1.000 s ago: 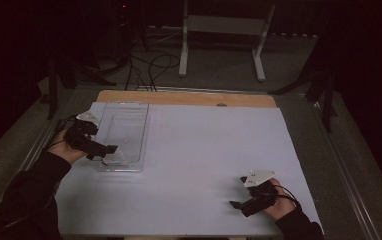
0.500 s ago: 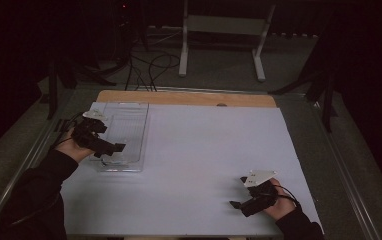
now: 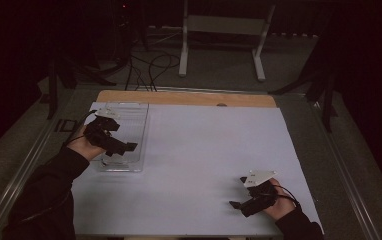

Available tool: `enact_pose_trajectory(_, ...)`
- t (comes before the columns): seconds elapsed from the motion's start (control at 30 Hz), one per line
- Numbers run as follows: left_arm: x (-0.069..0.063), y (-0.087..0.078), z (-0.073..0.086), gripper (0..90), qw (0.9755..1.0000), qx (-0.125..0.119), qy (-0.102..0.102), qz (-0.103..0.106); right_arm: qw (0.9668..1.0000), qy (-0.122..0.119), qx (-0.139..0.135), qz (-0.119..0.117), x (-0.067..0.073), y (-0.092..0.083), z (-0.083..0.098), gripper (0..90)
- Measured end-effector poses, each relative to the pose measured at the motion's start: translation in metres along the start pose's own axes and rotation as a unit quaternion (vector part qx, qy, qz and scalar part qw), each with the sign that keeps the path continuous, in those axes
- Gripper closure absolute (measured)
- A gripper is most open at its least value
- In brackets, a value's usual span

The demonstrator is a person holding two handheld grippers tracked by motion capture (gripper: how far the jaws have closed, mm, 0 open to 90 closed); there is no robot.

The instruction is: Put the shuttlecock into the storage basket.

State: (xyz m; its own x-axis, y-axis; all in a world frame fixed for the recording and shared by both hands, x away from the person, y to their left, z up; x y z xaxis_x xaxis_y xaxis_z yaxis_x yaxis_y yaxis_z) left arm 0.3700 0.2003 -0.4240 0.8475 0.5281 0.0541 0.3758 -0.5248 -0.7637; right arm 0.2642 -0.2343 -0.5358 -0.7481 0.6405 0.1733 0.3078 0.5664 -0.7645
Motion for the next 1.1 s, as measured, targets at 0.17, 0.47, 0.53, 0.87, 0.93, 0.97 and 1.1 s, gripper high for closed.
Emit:
enact_pose_trajectory(0.17,-0.007,0.003,-0.008,0.1,0.9999,-0.004,0.015,0.005,1.0,-0.001,0.001,0.002,0.0,0.0,0.0,8.7)
enact_pose_trajectory(0.47,-0.022,0.011,-0.022,0.1,0.9992,-0.013,0.035,0.016,1.0,-0.002,-0.001,0.0,0.0,0.0,0.0,8.7)
enact_pose_trajectory(0.53,-0.025,0.013,-0.025,0.1,0.9989,-0.014,0.04,0.02,1.0,-0.001,0.001,0.0,0.001,0.0,0.0,8.7)
enact_pose_trajectory(0.87,-0.04,0.025,-0.039,0.1,0.9973,-0.023,0.059,0.038,1.0,-0.001,0.0,0.001,0.0,0.0,0.0,8.8)
enact_pose_trajectory(0.93,-0.044,0.027,-0.041,0.1,0.9967,-0.025,0.064,0.043,1.0,-0.001,0.0,0.001,0.0,0.0,0.0,8.8)
enact_pose_trajectory(0.97,-0.045,0.028,-0.041,0.1,0.9965,-0.025,0.067,0.045,1.0,-0.001,-0.001,0.0,0.0,0.0,0.0,8.7)
enact_pose_trajectory(1.1,-0.051,0.032,-0.044,0.1,0.9954,-0.027,0.076,0.052,1.0,-0.002,0.0,0.0,0.0,0.0,0.0,8.7)
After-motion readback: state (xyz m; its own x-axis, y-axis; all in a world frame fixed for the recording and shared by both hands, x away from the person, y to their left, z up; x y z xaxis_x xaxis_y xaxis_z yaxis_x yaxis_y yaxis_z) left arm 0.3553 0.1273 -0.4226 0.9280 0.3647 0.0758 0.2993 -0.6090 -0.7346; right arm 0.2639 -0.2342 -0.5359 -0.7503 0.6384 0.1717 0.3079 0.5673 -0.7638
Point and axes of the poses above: each handheld gripper's, and its own axes: y roughly forward along the jaws, z roughly out of its underside, x roughly to its left, the point moved 3 cm from there along y, roughly forward along the jaws, and after that the axes turned 14 degrees about y, right-handed, at the moved point
